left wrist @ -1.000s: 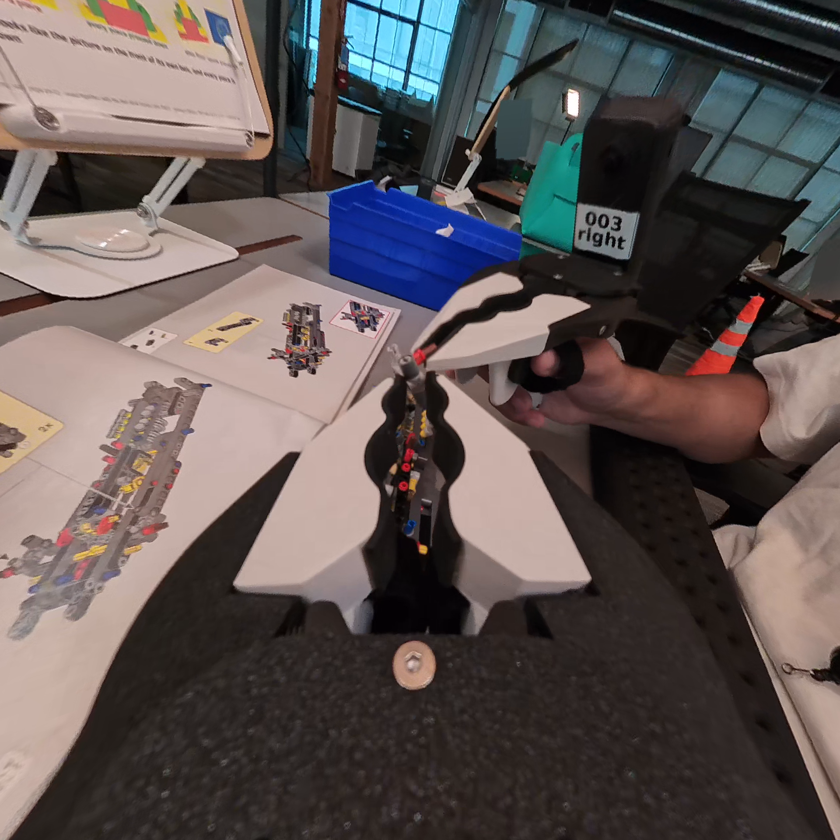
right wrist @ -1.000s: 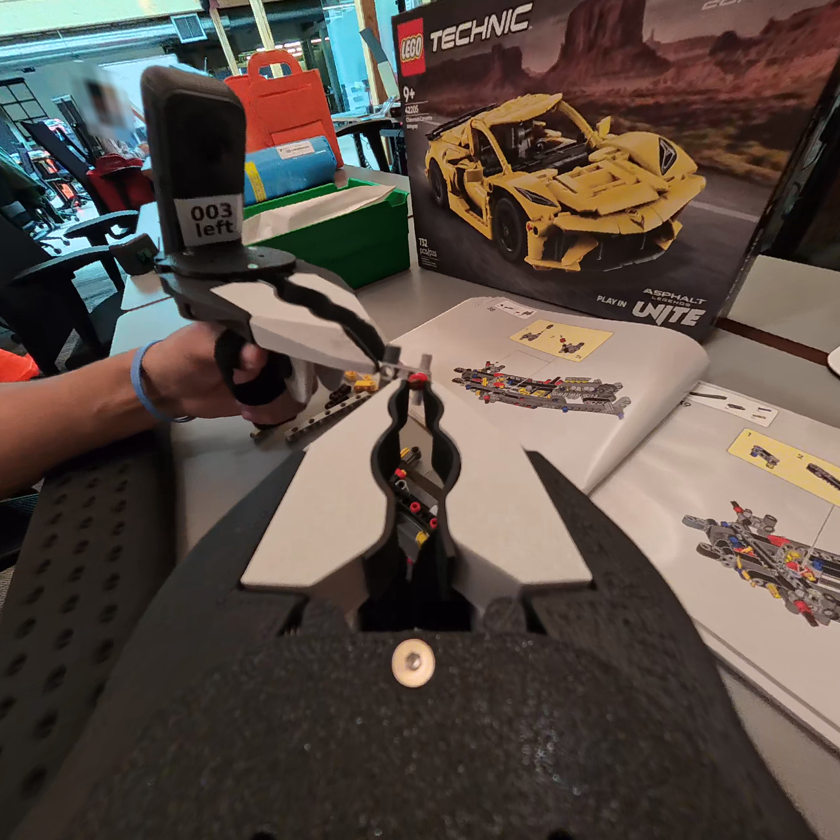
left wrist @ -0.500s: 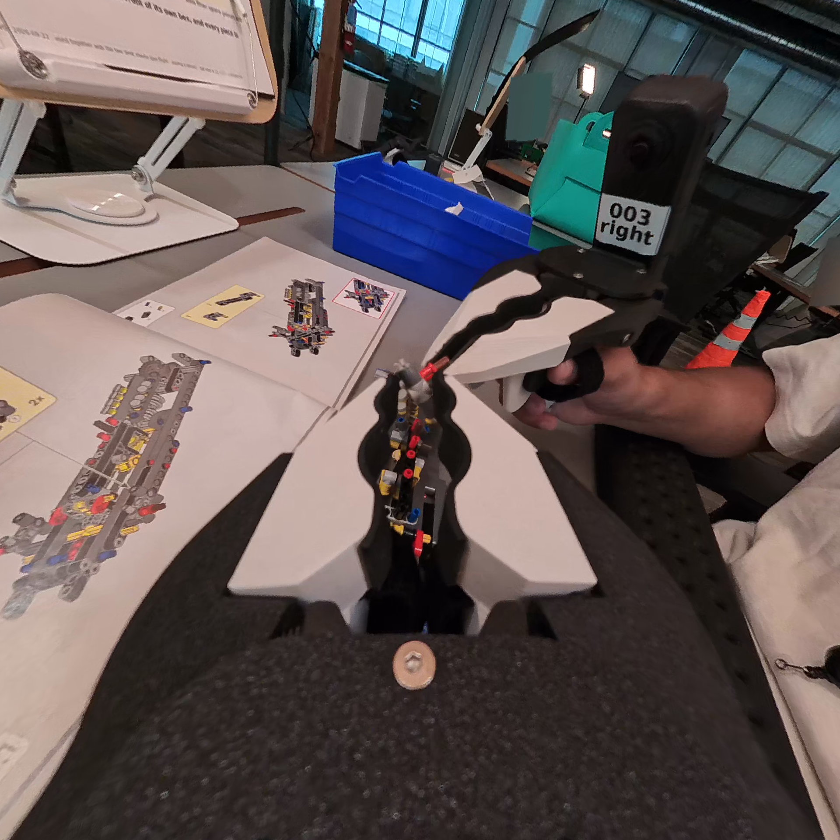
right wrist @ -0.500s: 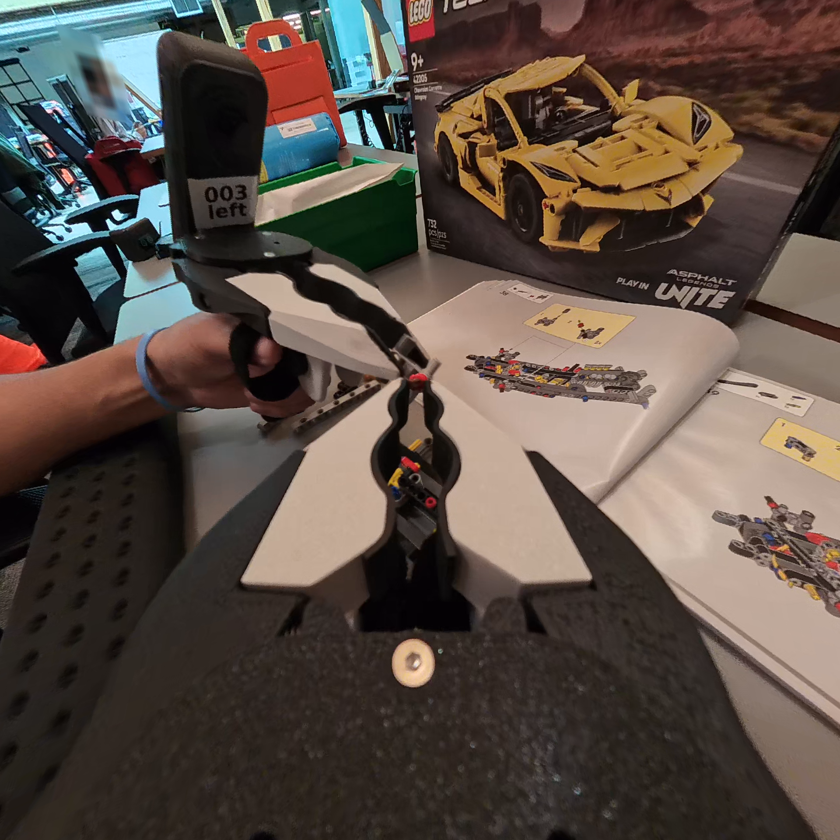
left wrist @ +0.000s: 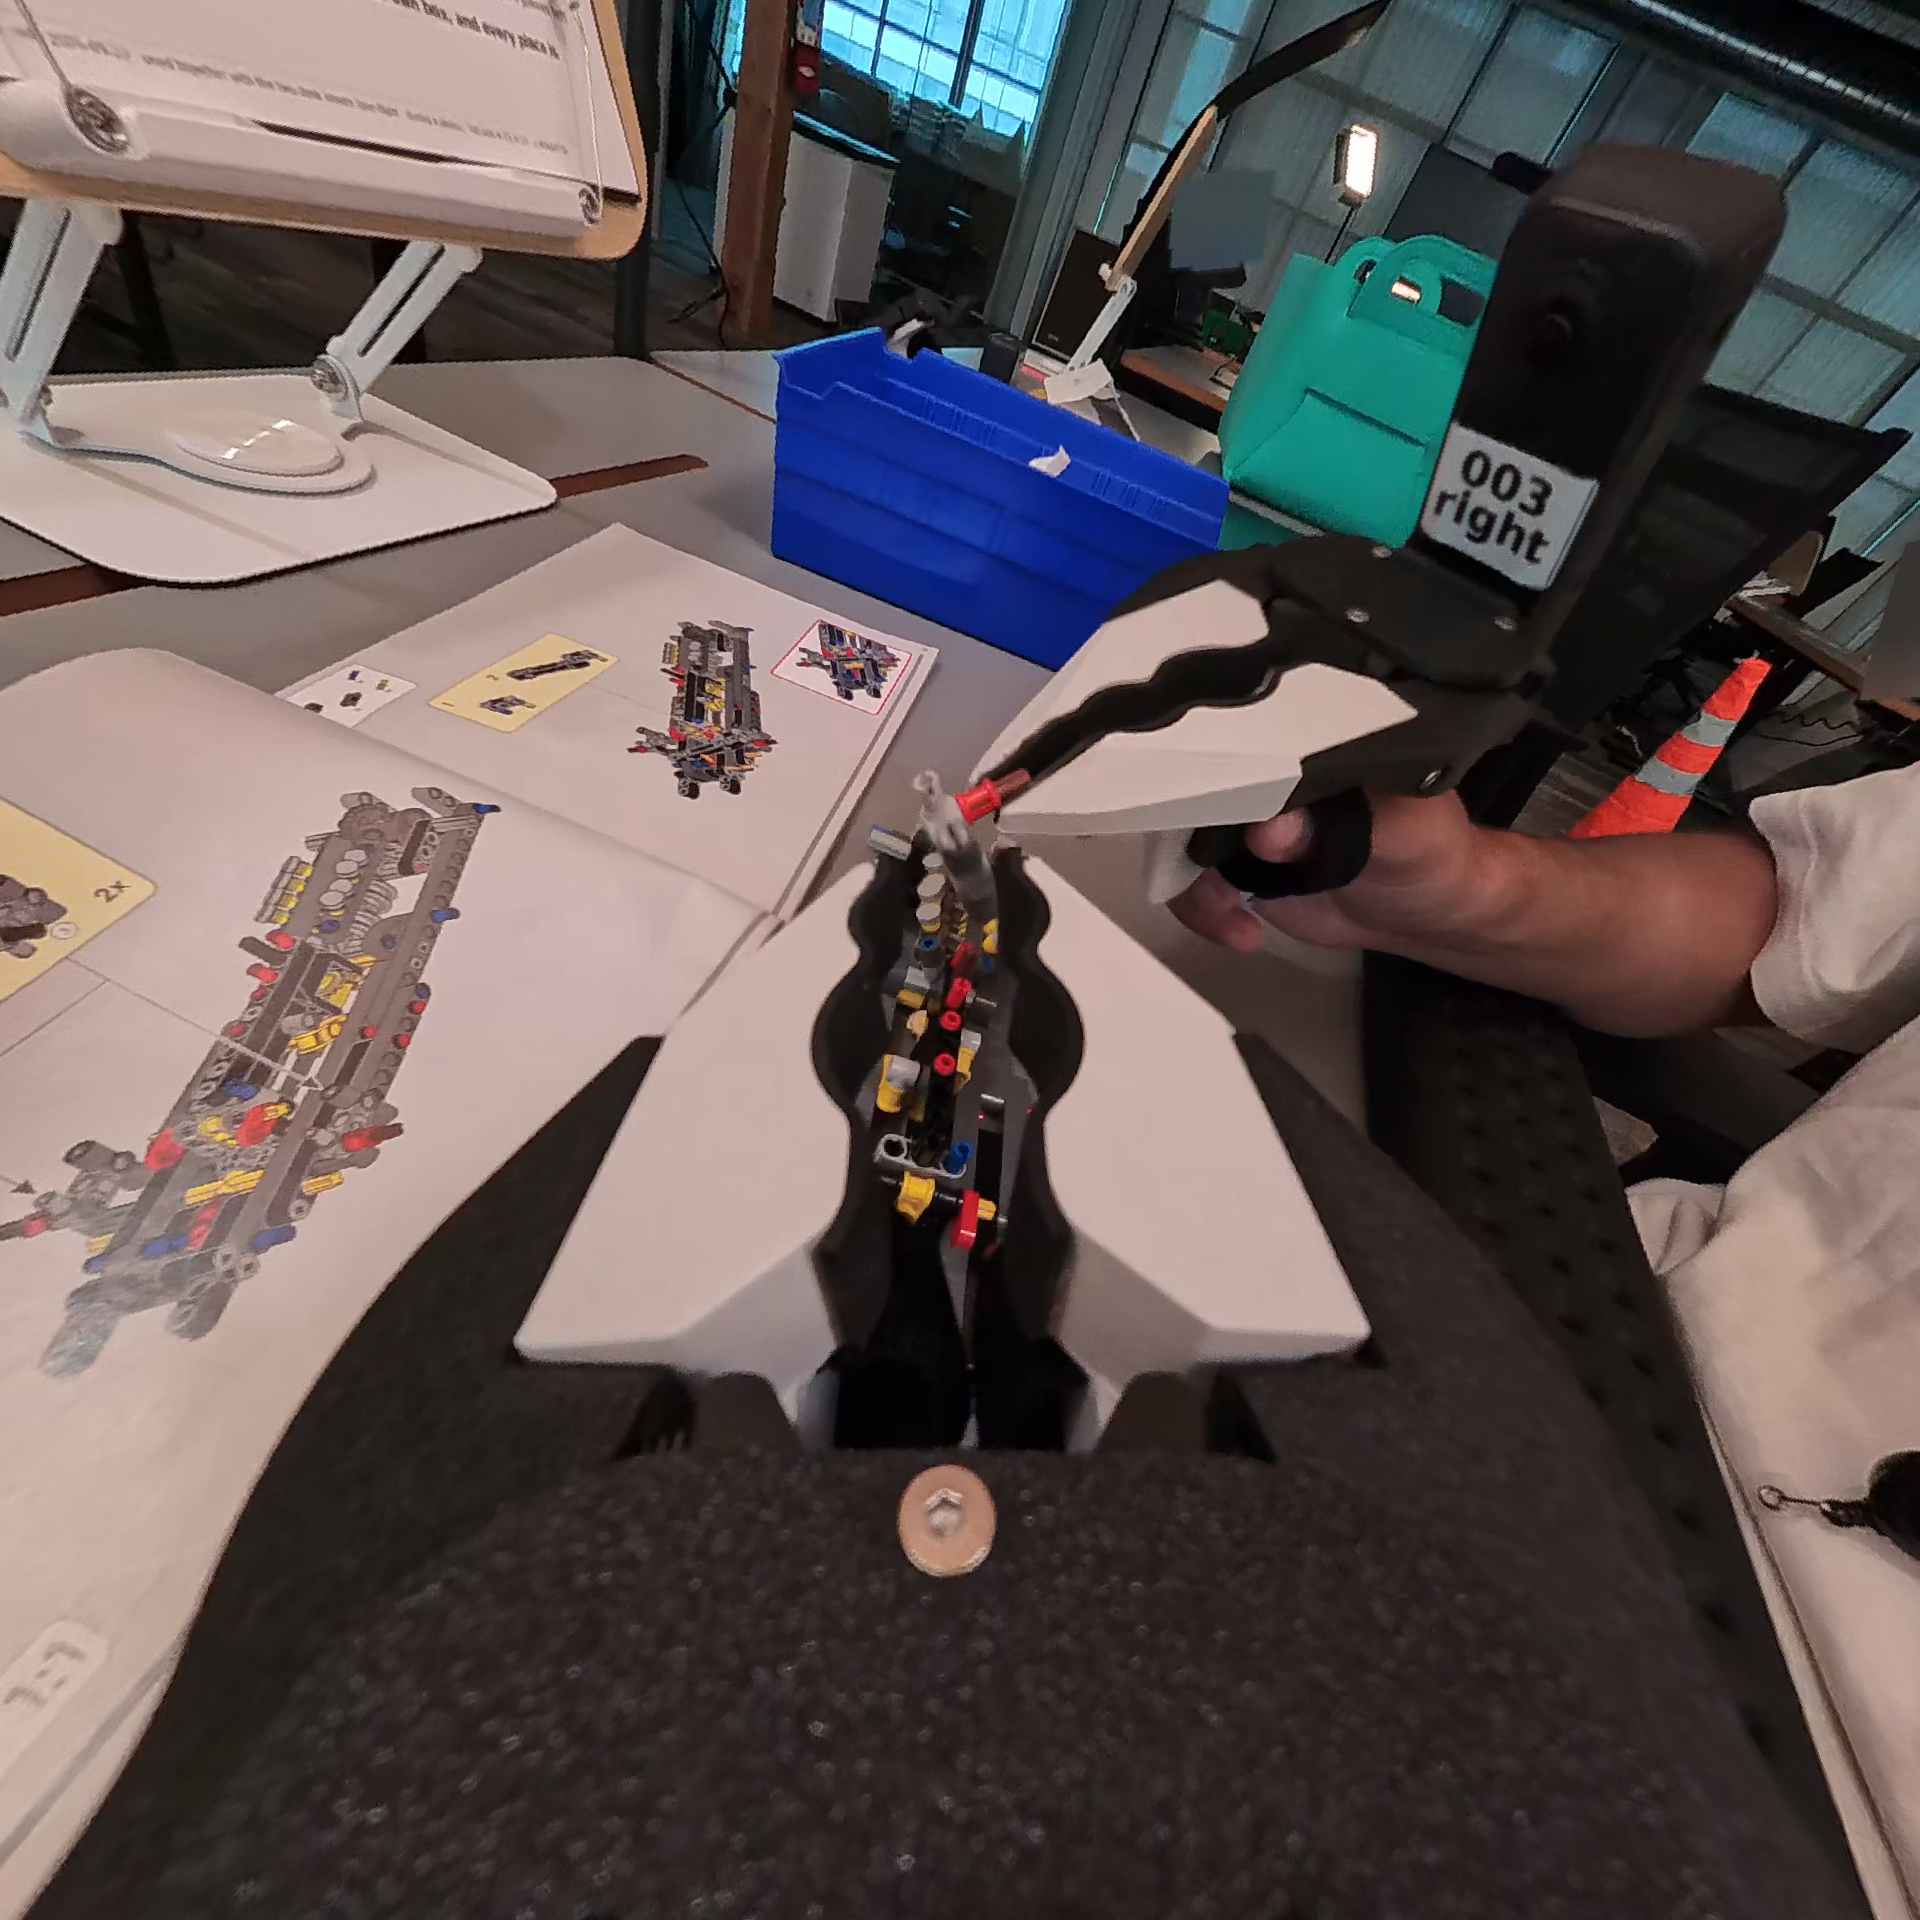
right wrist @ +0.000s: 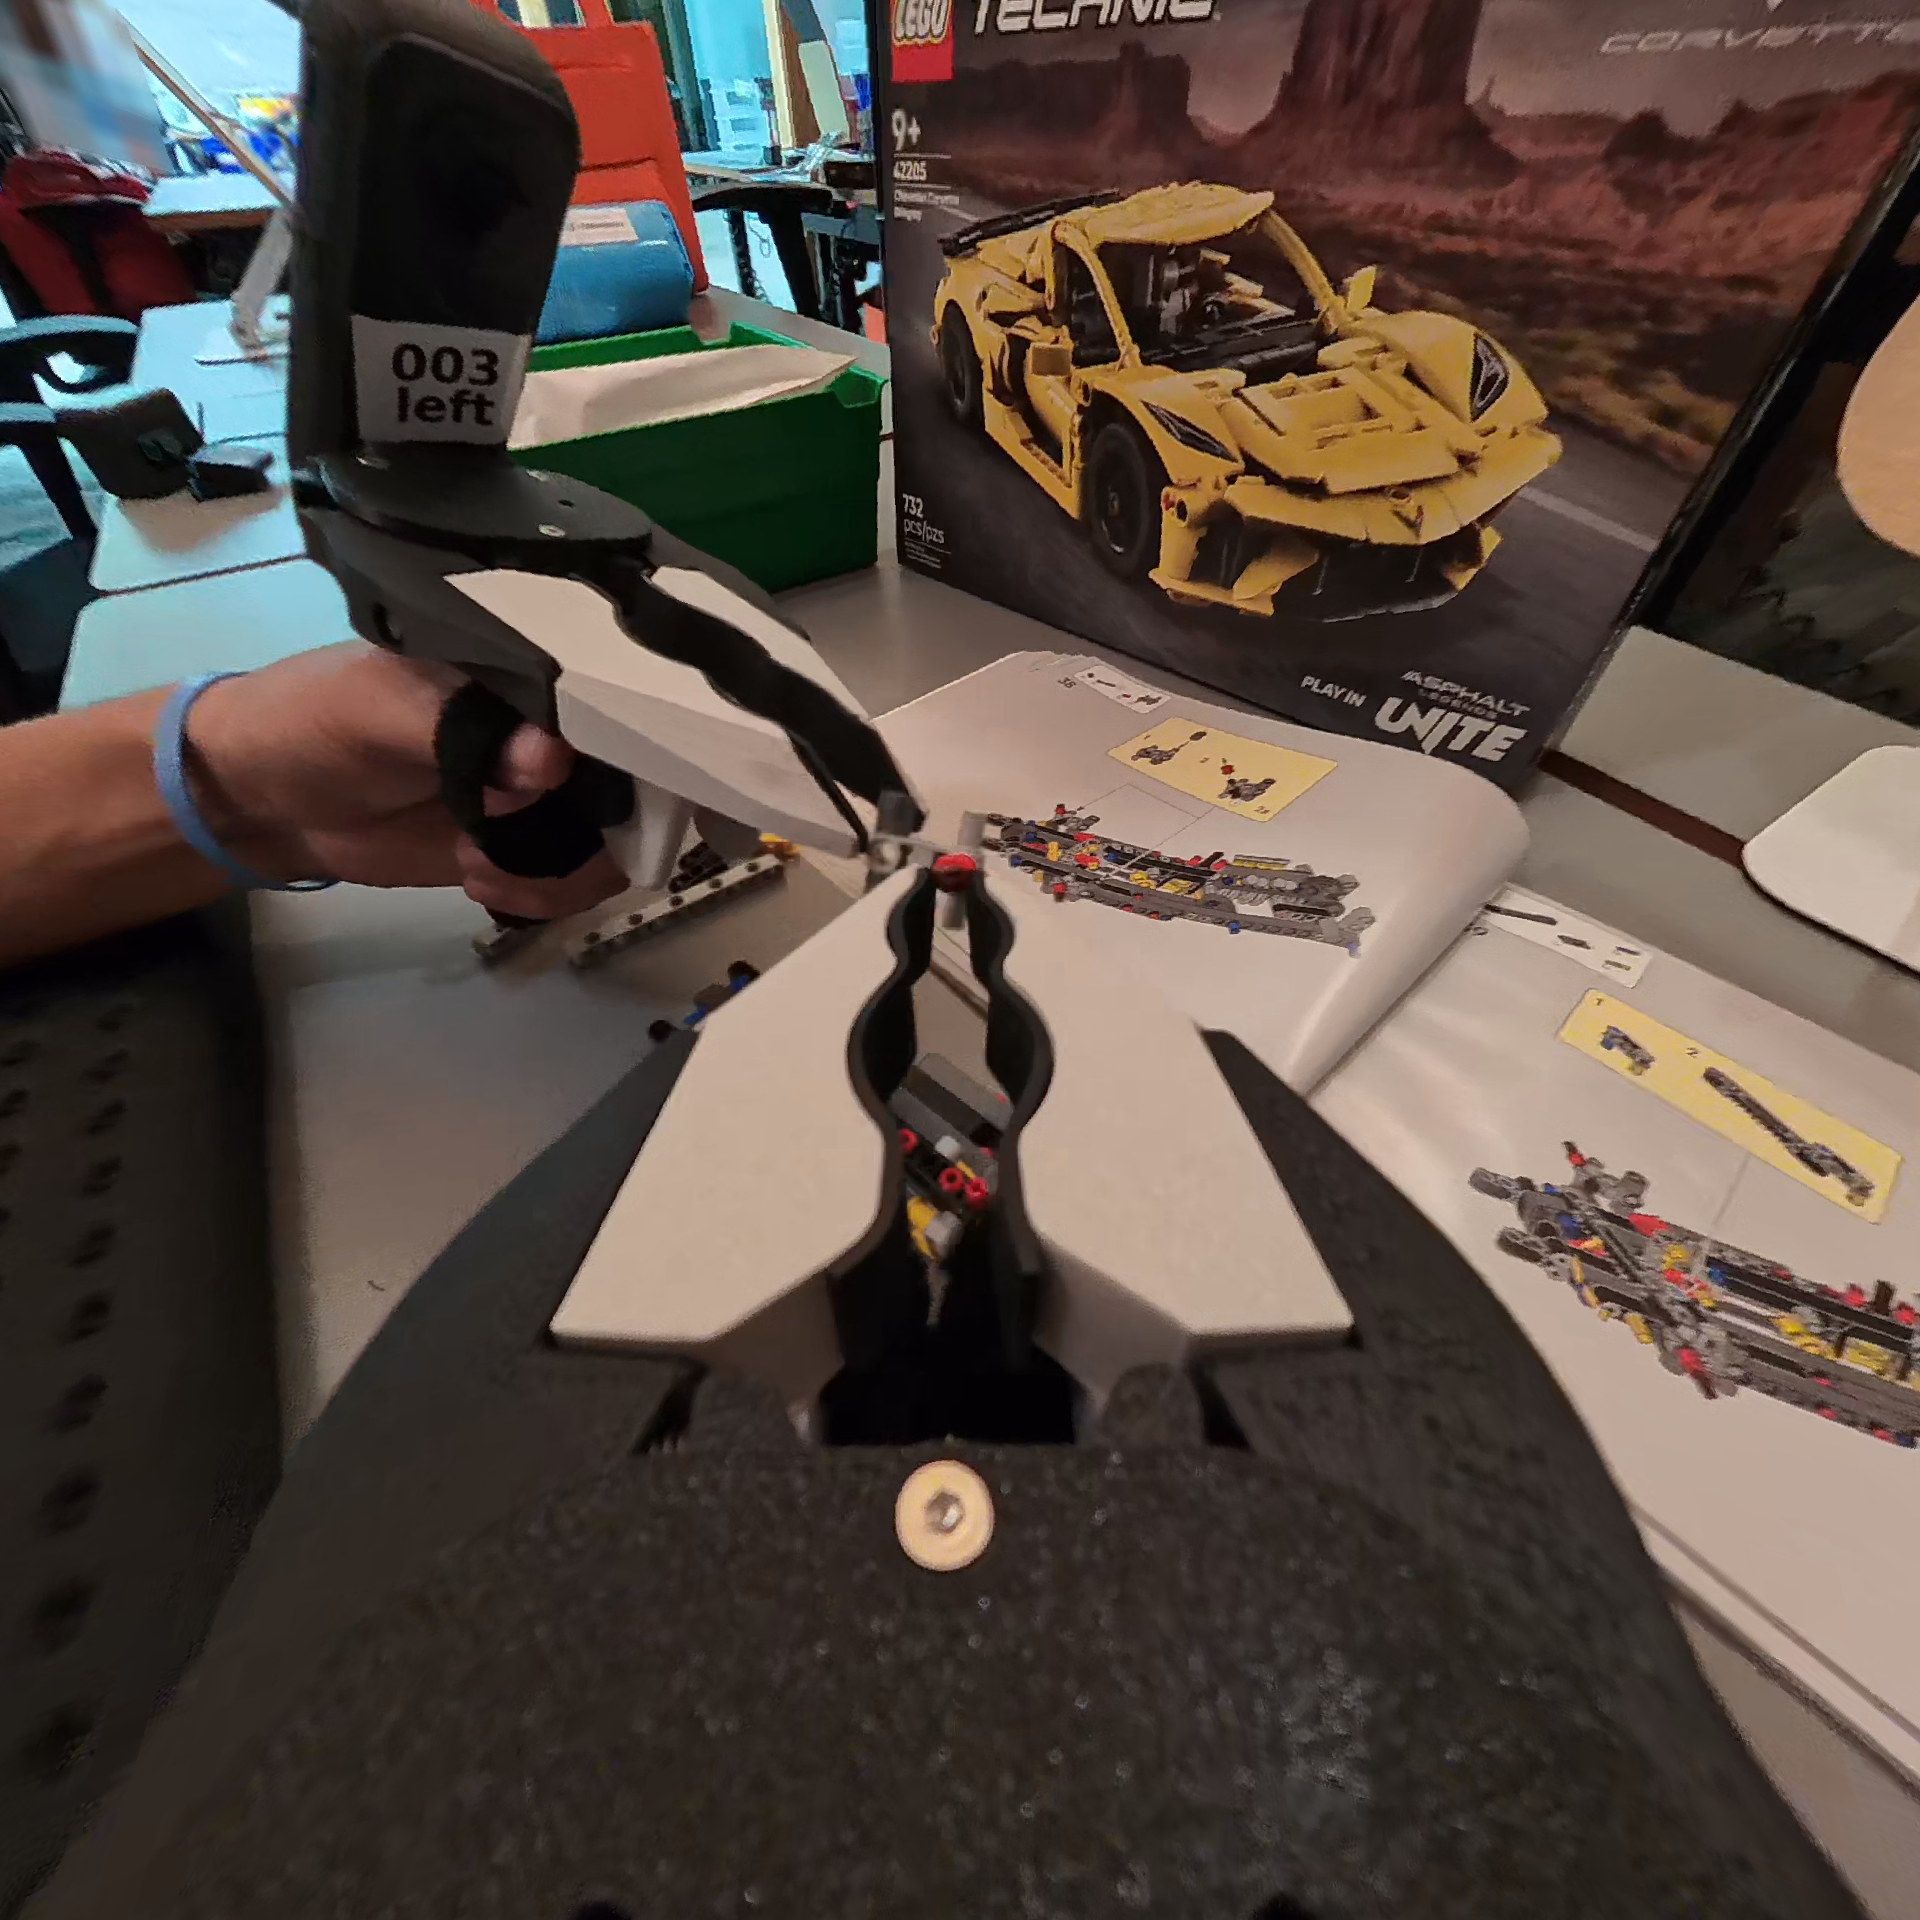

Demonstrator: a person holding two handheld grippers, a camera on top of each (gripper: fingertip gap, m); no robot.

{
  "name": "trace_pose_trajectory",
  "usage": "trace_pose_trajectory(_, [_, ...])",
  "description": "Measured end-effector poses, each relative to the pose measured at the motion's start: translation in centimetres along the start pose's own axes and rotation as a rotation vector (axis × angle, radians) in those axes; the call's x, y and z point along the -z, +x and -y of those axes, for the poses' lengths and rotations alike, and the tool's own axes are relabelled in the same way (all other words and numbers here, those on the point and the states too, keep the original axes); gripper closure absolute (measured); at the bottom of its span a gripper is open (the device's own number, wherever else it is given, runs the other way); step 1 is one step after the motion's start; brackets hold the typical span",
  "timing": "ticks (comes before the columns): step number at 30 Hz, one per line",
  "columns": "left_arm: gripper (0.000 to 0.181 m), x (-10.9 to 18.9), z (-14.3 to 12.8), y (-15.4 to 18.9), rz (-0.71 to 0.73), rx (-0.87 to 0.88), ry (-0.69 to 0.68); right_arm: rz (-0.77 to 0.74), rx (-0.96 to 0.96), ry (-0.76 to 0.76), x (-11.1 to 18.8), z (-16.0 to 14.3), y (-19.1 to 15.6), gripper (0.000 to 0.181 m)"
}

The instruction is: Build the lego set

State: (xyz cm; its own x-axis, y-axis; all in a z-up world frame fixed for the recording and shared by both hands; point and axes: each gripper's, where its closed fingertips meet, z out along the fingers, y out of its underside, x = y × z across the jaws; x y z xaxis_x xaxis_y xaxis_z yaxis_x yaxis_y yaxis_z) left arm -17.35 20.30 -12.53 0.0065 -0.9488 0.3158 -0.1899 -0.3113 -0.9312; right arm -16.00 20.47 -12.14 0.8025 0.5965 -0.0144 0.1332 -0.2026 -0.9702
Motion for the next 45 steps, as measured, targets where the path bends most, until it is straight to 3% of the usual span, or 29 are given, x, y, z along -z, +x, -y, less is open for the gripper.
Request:
trace_pose_trajectory(10, [0.163, 0.2, 0.0, 0.7, -0.095, 0.096, 0.001, -0.025, 0.249, 0.000, 0.1, 0.2, -1.3, 0.177])
trace_pose_trajectory(23, [0.176, -1.2, -1.9, 1.3, -0.027, -0.085, -0.102, 0.126, 0.099, 0.038, 0.1, 0.7, -3.1, 0.177])
trace_pose_trajectory(37, [0.171, -1.3, -1.9, 1.3, -0.017, -0.097, -0.099, 0.115, 0.073, 0.014, 0.0, 0.2, -2.6, 0.178])
trace_pose_trajectory(45, [0.178, -1.2, -1.8, 0.8, 0.024, -0.131, -0.081, 0.101, 0.081, 0.001, -0.3, -0.2, -2.6, 0.176])
